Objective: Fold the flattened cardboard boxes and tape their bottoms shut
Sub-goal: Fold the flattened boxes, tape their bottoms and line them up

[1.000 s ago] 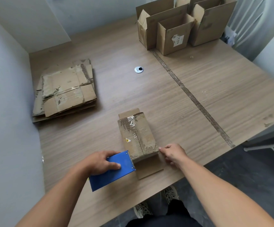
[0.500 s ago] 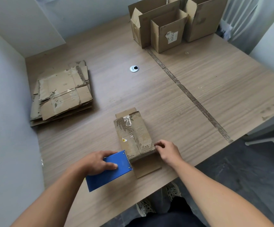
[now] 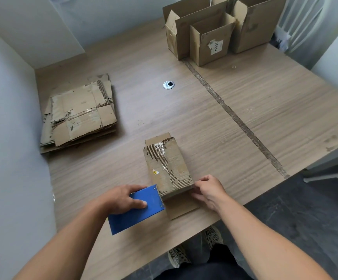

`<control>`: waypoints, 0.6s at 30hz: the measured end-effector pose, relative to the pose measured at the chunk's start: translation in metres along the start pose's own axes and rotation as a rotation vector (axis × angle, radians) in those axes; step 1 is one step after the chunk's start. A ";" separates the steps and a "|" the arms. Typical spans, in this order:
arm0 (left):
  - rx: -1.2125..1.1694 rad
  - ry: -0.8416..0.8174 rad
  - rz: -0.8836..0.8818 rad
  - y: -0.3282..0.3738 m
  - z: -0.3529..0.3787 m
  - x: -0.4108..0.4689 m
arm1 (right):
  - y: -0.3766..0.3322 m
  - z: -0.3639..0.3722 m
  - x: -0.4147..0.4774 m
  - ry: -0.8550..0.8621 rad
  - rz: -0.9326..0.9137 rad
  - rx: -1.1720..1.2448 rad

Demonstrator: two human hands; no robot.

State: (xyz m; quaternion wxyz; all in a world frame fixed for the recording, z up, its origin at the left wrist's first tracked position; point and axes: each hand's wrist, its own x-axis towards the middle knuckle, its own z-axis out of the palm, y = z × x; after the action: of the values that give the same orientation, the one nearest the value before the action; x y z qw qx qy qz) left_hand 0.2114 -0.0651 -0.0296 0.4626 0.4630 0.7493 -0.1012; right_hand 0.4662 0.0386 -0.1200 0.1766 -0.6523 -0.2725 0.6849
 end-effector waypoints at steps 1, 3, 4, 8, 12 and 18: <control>-0.005 -0.003 0.002 0.000 0.000 0.000 | -0.001 0.001 -0.001 -0.023 0.026 0.040; -0.010 -0.006 0.006 -0.001 -0.001 0.001 | -0.004 0.002 -0.006 -0.037 0.015 0.037; -0.011 -0.005 0.009 -0.002 0.000 0.001 | -0.005 0.002 -0.008 -0.032 -0.011 0.024; -0.037 -0.008 0.033 -0.003 0.002 0.001 | 0.000 -0.001 -0.014 -0.056 -0.066 0.015; -0.048 -0.009 0.034 -0.003 0.003 0.003 | 0.007 0.001 -0.013 -0.032 -0.065 0.004; -0.042 0.010 0.054 -0.001 0.004 0.001 | 0.023 -0.004 -0.021 0.034 -0.360 -0.232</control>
State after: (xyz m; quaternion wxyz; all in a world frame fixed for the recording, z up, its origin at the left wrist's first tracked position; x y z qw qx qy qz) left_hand 0.2128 -0.0678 -0.0330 0.4710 0.4737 0.7408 -0.0706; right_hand 0.4745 0.0087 -0.1170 0.2242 -0.6205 -0.4586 0.5953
